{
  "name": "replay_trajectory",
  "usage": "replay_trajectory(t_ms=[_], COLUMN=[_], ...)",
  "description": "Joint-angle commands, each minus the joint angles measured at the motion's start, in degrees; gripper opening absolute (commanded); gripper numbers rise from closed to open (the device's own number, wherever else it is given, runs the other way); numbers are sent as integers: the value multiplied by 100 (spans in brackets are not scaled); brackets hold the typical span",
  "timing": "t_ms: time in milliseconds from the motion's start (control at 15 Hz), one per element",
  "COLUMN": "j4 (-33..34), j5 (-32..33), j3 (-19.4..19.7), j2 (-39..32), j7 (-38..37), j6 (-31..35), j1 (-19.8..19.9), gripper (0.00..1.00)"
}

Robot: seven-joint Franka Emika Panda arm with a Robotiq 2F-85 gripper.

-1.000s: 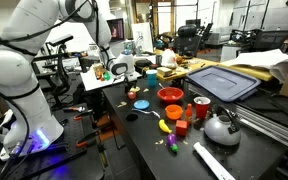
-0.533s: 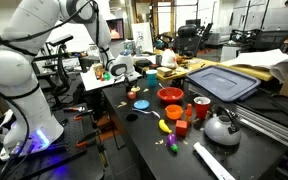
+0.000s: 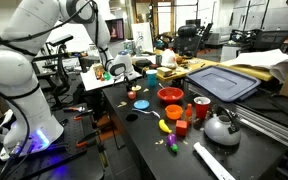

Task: Move the yellow plate to the right.

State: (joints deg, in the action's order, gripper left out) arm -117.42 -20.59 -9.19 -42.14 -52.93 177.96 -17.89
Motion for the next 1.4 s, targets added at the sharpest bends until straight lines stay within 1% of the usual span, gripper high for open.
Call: replay_trajectory(t_ms=[0, 67, 400, 467, 533, 600, 733, 800, 933, 1067, 1200, 1333], j4=[-108, -119, -133, -144, -141, -141, -153, -148, -196, -245, -264, -196], j5=[-116, -120, -146, -154, -160, -169, -179, -184, -206, -227, -134, 241], j3=[50, 55, 38, 38, 36, 42, 67, 81, 285, 778, 1483, 2286], j2=[77, 80, 109, 137, 132, 141, 207, 235, 352, 503, 670, 777], j7=[73, 71, 131, 173, 194, 209, 237, 267, 230, 119, -67, -449], j6=[257, 304, 614, 659, 677, 730, 732, 719, 518, 269, -144, -799], j1=[-131, -149, -188, -202, -203, -228, -276, -297, -496, -969, -1636, -2369], gripper=[45, 36, 2, 5, 5, 1, 3, 0, 2, 2, 2, 2])
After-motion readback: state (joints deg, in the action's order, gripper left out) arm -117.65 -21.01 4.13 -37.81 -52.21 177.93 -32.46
